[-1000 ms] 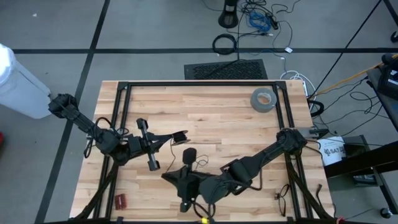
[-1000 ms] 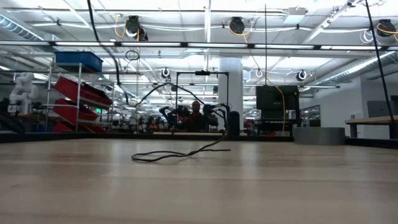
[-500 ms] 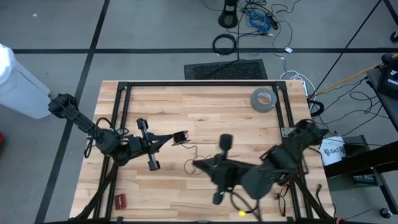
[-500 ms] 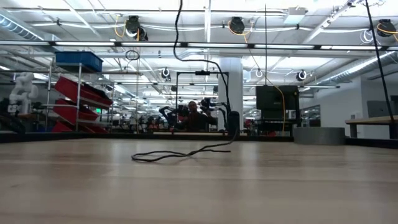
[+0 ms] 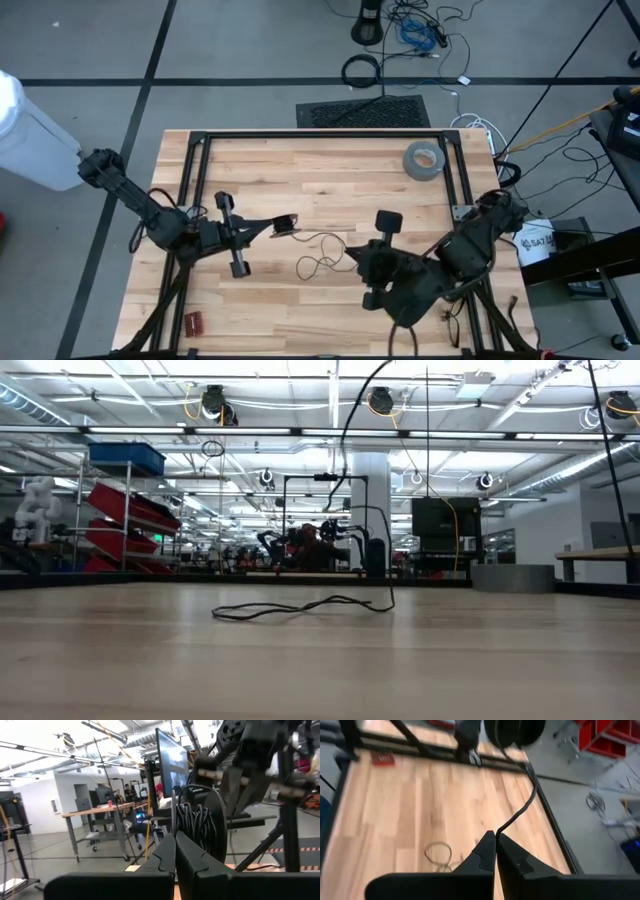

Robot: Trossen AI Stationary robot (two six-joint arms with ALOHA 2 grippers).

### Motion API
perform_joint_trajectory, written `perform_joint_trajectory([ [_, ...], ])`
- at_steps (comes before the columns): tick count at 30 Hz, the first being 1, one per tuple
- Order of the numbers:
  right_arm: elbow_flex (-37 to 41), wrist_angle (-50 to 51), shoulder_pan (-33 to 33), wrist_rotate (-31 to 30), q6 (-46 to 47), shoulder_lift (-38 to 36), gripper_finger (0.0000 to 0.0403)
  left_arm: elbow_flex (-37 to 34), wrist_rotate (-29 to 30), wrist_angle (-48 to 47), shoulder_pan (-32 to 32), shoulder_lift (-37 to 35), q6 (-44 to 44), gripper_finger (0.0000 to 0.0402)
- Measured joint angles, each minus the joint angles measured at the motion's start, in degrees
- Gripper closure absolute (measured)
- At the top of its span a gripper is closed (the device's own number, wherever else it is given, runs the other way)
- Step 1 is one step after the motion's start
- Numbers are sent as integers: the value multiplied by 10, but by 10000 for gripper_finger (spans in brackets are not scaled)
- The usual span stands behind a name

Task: Coil cords
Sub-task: Uncoil the black wire from the spool

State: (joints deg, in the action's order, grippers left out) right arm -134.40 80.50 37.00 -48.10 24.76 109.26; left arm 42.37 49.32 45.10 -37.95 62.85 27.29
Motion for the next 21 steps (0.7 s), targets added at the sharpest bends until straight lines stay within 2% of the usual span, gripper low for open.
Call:
perform_joint_trajectory([
  [11, 1, 95, -3, 2, 85, 74, 403, 0, 0, -1, -11, -3, 0, 401],
  [21, 1, 95, -7, 21, 100, 136, 403, 0, -1, 0, -16, -3, 0, 401],
])
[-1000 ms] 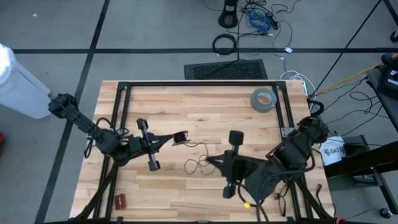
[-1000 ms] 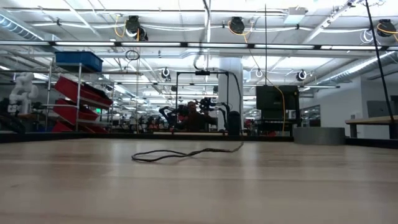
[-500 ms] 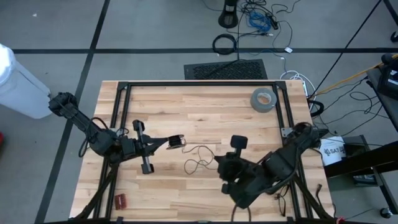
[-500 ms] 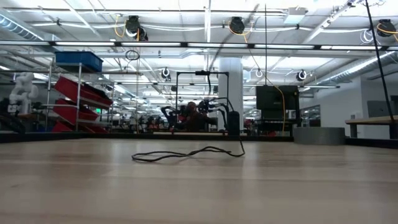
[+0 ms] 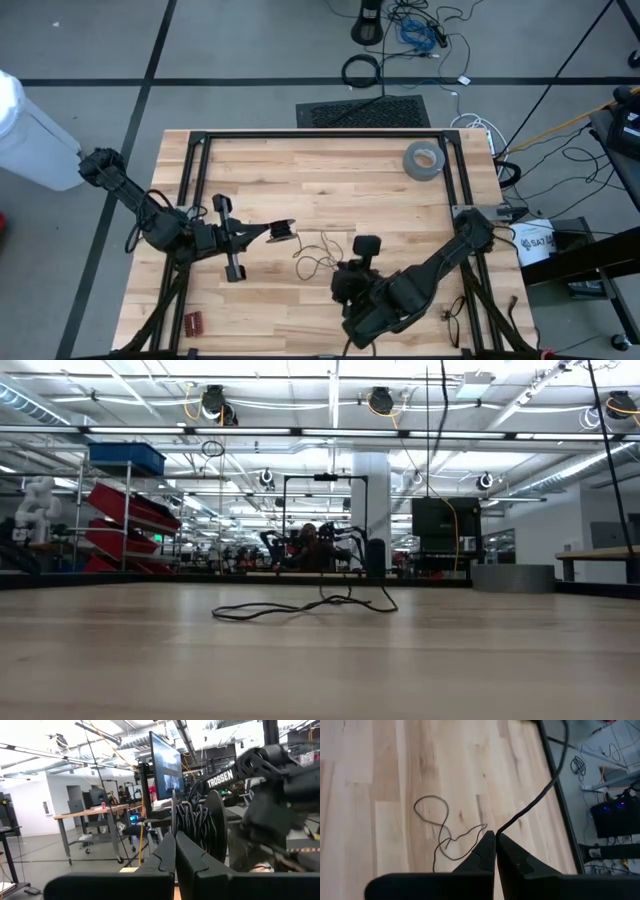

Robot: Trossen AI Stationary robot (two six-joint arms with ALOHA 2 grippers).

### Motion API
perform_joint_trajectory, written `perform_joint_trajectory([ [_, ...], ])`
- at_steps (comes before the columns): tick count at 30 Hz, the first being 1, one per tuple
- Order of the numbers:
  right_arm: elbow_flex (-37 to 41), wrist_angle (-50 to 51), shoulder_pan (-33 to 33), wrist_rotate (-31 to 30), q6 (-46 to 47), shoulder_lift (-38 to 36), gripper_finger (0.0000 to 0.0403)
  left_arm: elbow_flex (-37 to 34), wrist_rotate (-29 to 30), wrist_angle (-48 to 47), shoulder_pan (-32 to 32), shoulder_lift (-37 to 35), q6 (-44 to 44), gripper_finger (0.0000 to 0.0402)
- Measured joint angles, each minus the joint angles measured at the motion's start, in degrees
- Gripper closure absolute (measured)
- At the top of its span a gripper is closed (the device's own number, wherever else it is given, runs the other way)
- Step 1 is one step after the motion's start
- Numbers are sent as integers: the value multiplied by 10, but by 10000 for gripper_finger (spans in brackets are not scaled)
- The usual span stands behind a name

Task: Coil cords
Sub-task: Uncoil the black wire from the spool

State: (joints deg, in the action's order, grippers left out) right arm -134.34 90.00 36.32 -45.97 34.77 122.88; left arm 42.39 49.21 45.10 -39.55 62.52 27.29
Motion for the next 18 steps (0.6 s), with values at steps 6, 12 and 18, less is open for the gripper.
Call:
perform_joint_trajectory([
  [6, 0, 0, -5, 24, 3, 46, 403, 0, -13, 0, -10, -11, 0, 401],
  [12, 0, 0, -30, 72, -17, 93, 403, 0, -15, 0, -31, -24, 0, 401],
  [18, 2, 0, -52, 115, -63, 114, 388, 0, -15, -1, -37, -24, 0, 401],
])
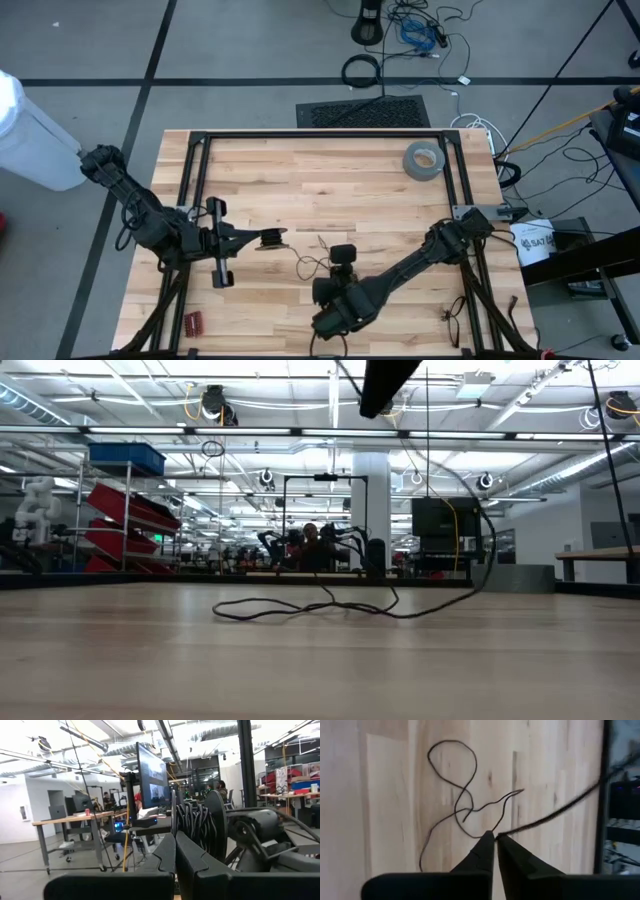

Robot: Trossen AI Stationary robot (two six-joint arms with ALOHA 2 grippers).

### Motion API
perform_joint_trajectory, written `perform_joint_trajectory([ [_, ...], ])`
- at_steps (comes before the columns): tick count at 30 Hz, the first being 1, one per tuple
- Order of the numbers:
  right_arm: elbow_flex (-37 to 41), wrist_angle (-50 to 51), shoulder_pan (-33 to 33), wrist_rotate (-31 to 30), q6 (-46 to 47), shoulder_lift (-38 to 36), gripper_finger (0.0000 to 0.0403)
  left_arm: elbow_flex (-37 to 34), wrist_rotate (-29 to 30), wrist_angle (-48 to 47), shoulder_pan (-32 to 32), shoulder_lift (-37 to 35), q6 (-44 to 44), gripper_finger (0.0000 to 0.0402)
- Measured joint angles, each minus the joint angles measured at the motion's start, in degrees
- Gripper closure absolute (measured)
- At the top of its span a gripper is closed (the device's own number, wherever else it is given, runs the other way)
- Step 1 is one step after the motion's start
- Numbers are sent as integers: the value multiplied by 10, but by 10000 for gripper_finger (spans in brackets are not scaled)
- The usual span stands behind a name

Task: Coil cords
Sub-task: Uncoil the black wire from the spool

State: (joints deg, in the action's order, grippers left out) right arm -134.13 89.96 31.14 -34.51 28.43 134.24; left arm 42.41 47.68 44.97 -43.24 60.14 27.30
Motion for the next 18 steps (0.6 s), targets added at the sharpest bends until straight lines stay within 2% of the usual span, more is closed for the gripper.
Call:
perform_joint_trajectory([
  [4, 24, 1, -1, 4, -7, -26, 361, 0, 0, -1, 0, 0, 0, 401],
  [10, 85, 0, 9, 1, -5, -108, 324, 0, 0, -1, 0, 0, 0, 401],
  [14, 159, 1, 18, -10, 26, -187, 314, 0, 0, -1, 0, 0, 0, 401],
  [18, 265, -2, 35, -38, 79, -286, 312, 0, 0, -3, 0, 0, 0, 401],
])
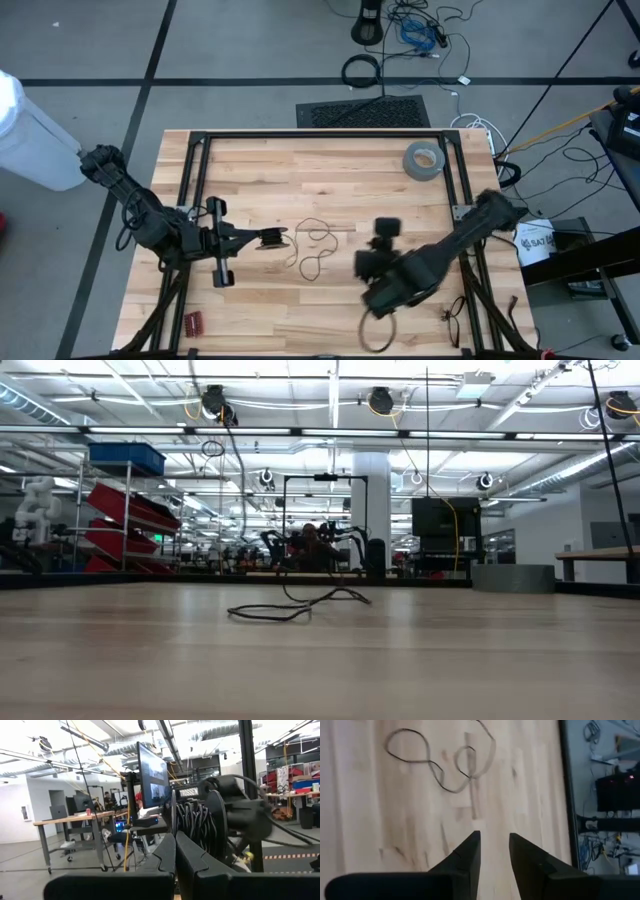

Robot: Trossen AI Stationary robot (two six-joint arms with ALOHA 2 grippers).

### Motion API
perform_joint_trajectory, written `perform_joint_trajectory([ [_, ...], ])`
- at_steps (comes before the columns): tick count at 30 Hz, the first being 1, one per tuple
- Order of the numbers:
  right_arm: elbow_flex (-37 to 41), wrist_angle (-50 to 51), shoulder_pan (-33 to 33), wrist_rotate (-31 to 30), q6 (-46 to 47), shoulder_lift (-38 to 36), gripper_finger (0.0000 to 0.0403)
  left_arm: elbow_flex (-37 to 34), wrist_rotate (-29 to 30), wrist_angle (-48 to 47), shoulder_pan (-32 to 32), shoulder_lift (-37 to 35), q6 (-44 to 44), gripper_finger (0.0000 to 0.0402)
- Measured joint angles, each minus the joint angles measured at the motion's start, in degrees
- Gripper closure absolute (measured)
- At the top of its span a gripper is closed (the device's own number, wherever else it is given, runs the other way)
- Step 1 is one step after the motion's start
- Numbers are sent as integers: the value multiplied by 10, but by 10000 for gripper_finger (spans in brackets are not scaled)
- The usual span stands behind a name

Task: Coil cords
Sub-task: Uncoil the black wire from the spool

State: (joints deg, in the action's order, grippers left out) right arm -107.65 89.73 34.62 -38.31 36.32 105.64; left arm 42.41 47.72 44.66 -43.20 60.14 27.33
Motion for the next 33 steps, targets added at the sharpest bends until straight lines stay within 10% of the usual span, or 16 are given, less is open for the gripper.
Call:
perform_joint_trajectory([
  [11, 335, -242, 60, -109, 45, -276, 312, 0, 0, -6, 15, 0, -12, 401],
  [23, 591, -748, 36, -220, -229, -345, 312, 0, 0, -2, 52, 15, -45, 401],
  [33, 617, -1052, -33, -31, -376, -284, 303, 0, 0, -1, 94, 44, -62, 401],
])
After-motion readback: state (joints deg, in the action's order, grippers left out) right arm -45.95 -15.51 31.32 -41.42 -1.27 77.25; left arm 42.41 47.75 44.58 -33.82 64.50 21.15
